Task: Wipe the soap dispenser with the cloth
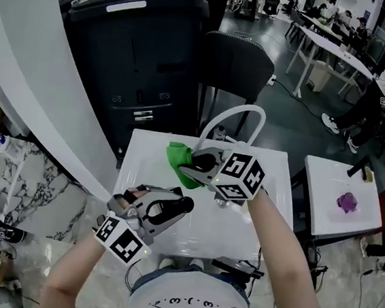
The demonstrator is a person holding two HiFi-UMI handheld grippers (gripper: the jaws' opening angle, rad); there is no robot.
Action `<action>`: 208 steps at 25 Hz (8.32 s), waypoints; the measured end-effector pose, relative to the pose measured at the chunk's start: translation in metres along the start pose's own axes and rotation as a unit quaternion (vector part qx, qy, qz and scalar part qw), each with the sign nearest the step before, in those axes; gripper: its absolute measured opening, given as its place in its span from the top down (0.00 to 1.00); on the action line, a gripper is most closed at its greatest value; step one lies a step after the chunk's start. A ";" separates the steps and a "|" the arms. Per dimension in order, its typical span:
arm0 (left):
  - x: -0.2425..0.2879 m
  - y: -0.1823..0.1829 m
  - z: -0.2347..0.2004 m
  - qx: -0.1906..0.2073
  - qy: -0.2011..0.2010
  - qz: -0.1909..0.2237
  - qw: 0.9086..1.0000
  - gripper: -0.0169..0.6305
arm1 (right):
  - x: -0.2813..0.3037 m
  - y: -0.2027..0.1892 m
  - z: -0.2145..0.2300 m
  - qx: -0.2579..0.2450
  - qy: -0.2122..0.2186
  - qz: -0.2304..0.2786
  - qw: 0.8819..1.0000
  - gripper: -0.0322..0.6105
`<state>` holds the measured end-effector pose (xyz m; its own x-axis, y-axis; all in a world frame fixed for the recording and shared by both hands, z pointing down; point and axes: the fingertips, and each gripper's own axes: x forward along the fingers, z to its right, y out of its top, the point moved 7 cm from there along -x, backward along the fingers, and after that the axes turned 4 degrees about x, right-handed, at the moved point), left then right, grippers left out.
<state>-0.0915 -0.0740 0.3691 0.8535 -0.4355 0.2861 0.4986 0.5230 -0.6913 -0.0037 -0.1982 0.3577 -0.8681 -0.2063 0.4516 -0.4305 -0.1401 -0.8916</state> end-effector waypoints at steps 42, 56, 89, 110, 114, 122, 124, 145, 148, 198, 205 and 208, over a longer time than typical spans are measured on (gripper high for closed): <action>-0.031 -0.044 -0.115 -0.589 0.243 0.138 0.759 0.82 | 0.049 -0.046 -0.089 0.097 -0.109 0.134 0.980 0.88; -0.039 -0.050 -0.111 -0.602 0.254 0.131 0.746 0.82 | 0.008 -0.056 -0.055 0.164 -0.215 0.174 0.947 0.87; 0.009 -0.043 -0.054 -0.284 0.201 -0.084 0.934 0.82 | -0.075 0.030 -0.064 0.029 -0.191 0.233 0.953 0.87; 0.009 -0.068 -0.011 -0.264 0.193 -0.127 0.936 0.82 | -0.003 -0.050 -0.045 0.090 -0.195 0.005 0.977 0.87; 0.005 -0.088 -0.024 -0.304 0.228 -0.119 0.917 0.82 | -0.002 -0.068 -0.044 0.137 -0.208 0.012 0.968 0.87; 0.018 -0.141 -0.068 -0.344 0.284 -0.120 0.887 0.82 | 0.005 -0.103 -0.041 0.198 -0.240 -0.012 0.950 0.87; 0.025 -0.156 -0.083 -0.368 0.300 -0.115 0.872 0.82 | 0.004 -0.114 -0.040 0.213 -0.249 -0.021 0.945 0.87; 0.091 -0.262 -0.139 -0.447 0.401 -0.163 0.783 0.82 | -0.002 -0.170 -0.041 0.300 -0.286 -0.063 0.908 0.87; 0.092 -0.262 -0.137 -0.457 0.405 -0.163 0.775 0.82 | -0.003 -0.173 -0.046 0.291 -0.281 -0.072 0.912 0.87; -0.038 -0.062 -0.075 -0.324 0.408 -0.046 0.852 0.95 | -0.091 -0.042 -0.030 0.095 -0.369 0.116 0.917 0.87; -0.039 -0.046 -0.078 -0.277 0.406 -0.037 0.870 0.95 | -0.101 -0.026 -0.039 0.061 -0.397 0.141 0.905 0.88; -0.041 -0.040 -0.077 -0.268 0.409 -0.031 0.872 0.95 | -0.104 -0.023 -0.042 0.048 -0.406 0.156 0.899 0.88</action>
<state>-0.1580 -0.1336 0.3337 0.3250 -0.9421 -0.0828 0.2103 0.1573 -0.9649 0.0861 -0.1328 0.3294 -0.4599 -0.8834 0.0895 -0.1406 -0.0271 -0.9897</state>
